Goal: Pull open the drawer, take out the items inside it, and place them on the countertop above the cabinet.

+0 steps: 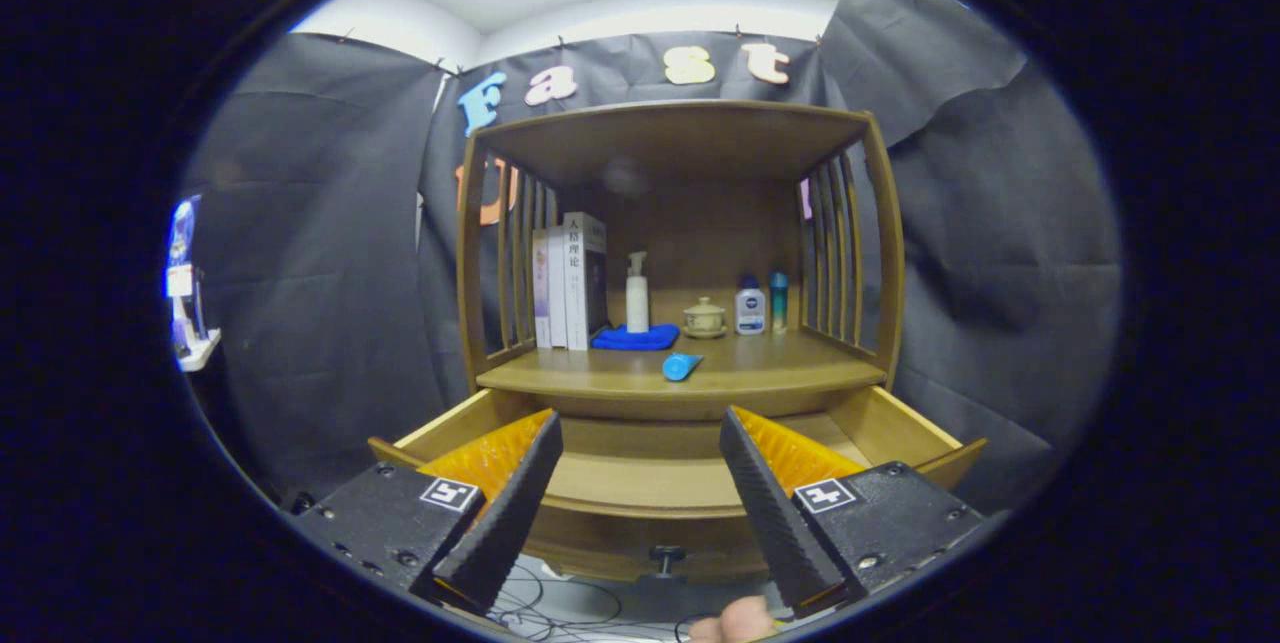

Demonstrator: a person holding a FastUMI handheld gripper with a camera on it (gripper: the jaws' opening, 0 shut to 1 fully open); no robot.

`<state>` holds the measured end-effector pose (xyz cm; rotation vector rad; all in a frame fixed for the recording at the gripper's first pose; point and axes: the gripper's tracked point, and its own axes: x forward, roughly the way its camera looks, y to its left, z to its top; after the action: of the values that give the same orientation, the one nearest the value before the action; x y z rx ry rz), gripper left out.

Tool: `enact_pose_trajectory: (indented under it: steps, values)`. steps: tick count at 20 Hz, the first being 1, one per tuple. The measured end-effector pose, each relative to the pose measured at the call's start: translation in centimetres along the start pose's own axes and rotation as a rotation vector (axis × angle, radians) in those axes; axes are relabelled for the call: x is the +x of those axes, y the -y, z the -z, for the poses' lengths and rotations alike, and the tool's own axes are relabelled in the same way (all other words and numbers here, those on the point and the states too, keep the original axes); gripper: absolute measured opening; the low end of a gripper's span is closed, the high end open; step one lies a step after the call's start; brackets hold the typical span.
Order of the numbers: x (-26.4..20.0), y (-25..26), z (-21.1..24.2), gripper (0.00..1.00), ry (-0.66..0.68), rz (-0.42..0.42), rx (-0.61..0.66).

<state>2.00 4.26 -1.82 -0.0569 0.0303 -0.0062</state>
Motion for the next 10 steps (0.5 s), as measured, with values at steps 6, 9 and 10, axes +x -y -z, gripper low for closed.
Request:
enact_pose_trajectory:
  steps: [6,9,10]
  values:
    - [-1.2,0.1,5.8,1.00,-0.016,0.006,0.023]
    - [-1.2,0.4,8.2,1.00,-0.052,0.004,0.032]
    - [-0.9,0.8,8.8,1.00,-0.060,0.012,0.034]
